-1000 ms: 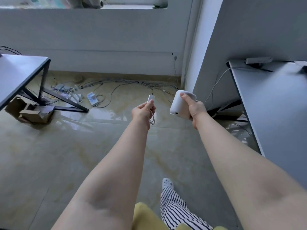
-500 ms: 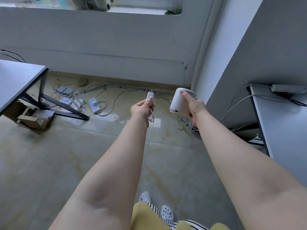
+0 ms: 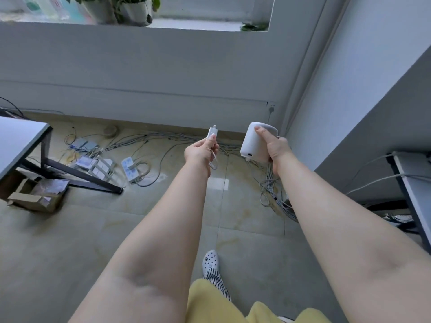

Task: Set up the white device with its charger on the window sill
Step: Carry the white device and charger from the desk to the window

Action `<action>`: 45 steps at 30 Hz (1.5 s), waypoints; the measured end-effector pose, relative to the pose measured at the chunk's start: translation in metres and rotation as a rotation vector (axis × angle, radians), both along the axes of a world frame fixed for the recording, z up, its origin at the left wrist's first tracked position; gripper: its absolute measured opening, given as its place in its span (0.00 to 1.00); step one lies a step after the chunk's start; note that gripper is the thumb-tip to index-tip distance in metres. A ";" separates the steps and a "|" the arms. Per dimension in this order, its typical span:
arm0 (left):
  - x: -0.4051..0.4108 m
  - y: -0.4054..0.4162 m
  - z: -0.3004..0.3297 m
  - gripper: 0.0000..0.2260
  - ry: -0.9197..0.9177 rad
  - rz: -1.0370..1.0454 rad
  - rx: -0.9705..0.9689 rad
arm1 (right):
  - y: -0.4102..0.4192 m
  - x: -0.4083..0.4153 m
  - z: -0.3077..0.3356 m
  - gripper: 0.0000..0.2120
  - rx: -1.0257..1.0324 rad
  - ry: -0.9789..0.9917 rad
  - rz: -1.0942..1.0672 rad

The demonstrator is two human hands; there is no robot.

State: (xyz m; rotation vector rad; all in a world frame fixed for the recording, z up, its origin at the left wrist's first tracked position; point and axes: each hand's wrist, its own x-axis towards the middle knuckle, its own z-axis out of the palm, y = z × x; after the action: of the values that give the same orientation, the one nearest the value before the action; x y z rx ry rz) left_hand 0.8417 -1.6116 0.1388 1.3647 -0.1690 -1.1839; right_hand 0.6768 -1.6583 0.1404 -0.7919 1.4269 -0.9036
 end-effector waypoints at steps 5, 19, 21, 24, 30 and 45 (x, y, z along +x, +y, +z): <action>0.052 -0.076 0.007 0.05 0.000 -0.012 0.008 | -0.074 0.047 0.004 0.36 0.015 -0.016 -0.025; 0.145 -0.231 -0.009 0.11 0.025 0.023 0.009 | -0.232 0.138 -0.004 0.31 -0.001 0.025 0.013; 0.155 -0.254 -0.011 0.12 0.018 0.034 0.008 | -0.259 0.150 -0.006 0.32 -0.003 0.021 0.027; 0.170 -0.297 -0.009 0.11 0.011 0.037 0.005 | -0.305 0.171 -0.004 0.33 -0.006 0.018 0.052; 0.202 -0.397 0.009 0.09 -0.037 0.060 -0.005 | -0.412 0.209 0.012 0.32 -0.041 0.005 0.096; 0.266 -0.585 0.010 0.18 -0.016 0.008 -0.097 | -0.593 0.264 0.016 0.29 -0.061 -0.007 0.080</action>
State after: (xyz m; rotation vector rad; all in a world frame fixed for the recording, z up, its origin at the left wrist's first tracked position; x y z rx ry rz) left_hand 1.1079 -2.1963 0.1490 1.2889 -0.2286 -1.1440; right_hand 0.9413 -2.2517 0.1568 -0.8844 1.3577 -0.8910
